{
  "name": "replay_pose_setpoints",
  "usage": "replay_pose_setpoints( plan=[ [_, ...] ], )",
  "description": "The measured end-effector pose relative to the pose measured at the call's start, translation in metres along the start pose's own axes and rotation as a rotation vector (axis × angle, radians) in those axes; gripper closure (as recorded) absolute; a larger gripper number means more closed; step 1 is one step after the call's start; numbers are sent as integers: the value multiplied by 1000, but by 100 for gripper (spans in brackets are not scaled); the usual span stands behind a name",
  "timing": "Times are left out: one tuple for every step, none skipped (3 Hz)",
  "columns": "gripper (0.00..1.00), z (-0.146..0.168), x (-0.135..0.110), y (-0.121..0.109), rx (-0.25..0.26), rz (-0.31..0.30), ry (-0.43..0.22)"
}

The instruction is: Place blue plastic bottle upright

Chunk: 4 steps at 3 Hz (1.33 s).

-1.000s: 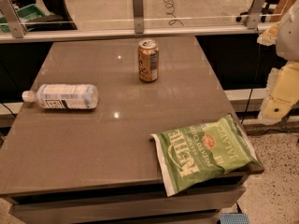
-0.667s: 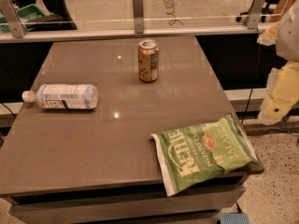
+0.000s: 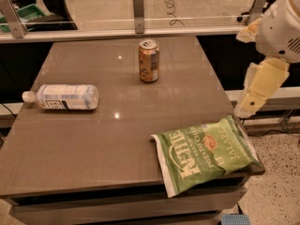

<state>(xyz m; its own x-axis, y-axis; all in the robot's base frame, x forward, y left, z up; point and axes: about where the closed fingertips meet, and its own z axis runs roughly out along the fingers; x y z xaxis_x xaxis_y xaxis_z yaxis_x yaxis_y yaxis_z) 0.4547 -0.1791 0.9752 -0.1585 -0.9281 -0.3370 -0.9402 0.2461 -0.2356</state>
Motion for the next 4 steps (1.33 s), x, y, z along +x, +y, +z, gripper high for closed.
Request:
replay_pose_setpoints(
  plan=[
    [0,21,-57,4,-27,-46,-102],
    [0,40,-116,18,-74,-82,-189],
    [0,54,-181,51,-143,-102,-301],
    [0,54,-181,51,-143,-102,-301]
  ],
)
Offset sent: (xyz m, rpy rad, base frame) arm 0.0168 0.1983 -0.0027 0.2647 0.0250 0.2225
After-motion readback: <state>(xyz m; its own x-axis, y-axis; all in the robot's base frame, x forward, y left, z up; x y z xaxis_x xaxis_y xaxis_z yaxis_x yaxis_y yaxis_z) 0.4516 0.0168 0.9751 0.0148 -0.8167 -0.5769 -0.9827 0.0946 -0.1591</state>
